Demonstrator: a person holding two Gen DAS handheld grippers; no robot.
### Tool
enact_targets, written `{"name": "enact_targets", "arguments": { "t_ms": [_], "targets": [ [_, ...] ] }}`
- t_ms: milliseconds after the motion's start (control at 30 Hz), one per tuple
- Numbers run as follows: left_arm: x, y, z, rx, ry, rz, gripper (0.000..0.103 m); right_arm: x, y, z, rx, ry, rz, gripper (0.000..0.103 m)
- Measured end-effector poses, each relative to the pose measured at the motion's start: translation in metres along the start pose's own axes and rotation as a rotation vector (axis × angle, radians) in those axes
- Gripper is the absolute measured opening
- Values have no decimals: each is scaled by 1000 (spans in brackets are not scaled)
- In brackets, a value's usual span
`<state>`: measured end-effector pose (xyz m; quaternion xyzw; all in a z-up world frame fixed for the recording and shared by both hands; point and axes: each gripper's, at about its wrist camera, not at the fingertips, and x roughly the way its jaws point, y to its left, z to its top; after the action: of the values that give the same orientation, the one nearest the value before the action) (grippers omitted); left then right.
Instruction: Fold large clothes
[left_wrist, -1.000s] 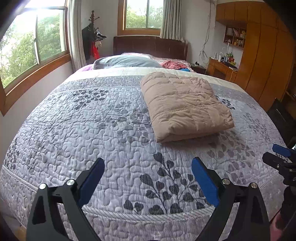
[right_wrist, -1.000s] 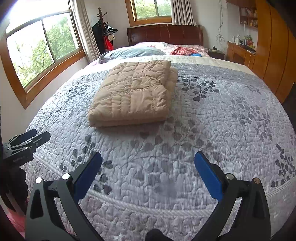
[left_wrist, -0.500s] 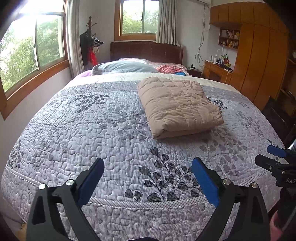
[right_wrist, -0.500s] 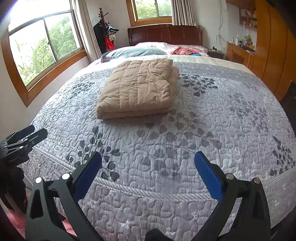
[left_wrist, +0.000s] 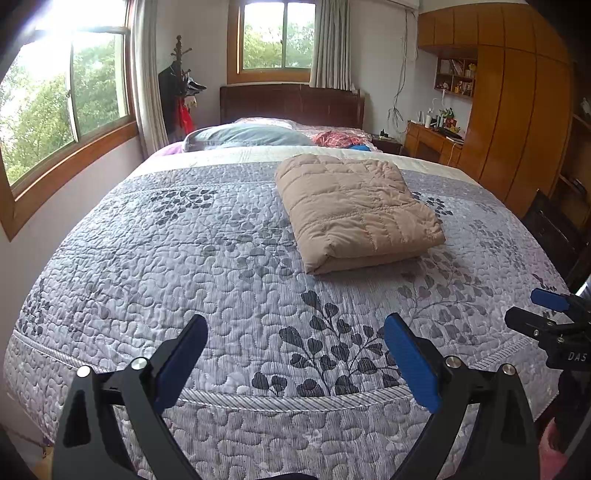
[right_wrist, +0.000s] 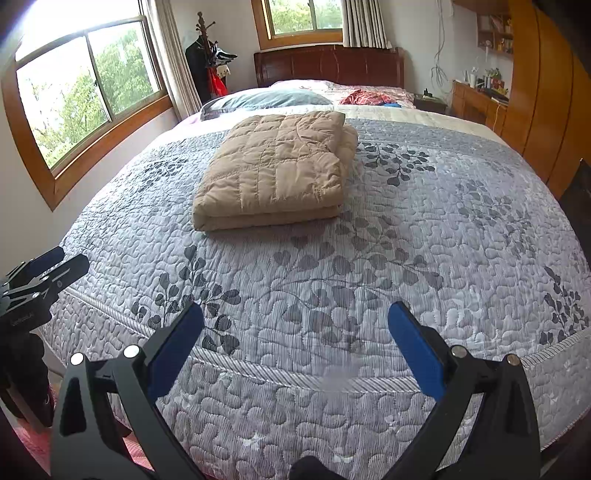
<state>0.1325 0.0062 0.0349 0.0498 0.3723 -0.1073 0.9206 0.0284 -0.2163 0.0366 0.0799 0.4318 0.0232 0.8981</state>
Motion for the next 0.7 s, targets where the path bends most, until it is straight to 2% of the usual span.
{"name": "enact_targets", "arguments": {
  "t_ms": [700],
  "targets": [
    [7, -1, -2, 23, 15, 2, 96, 4, -2, 1, -9, 9, 10, 100]
  ]
}}
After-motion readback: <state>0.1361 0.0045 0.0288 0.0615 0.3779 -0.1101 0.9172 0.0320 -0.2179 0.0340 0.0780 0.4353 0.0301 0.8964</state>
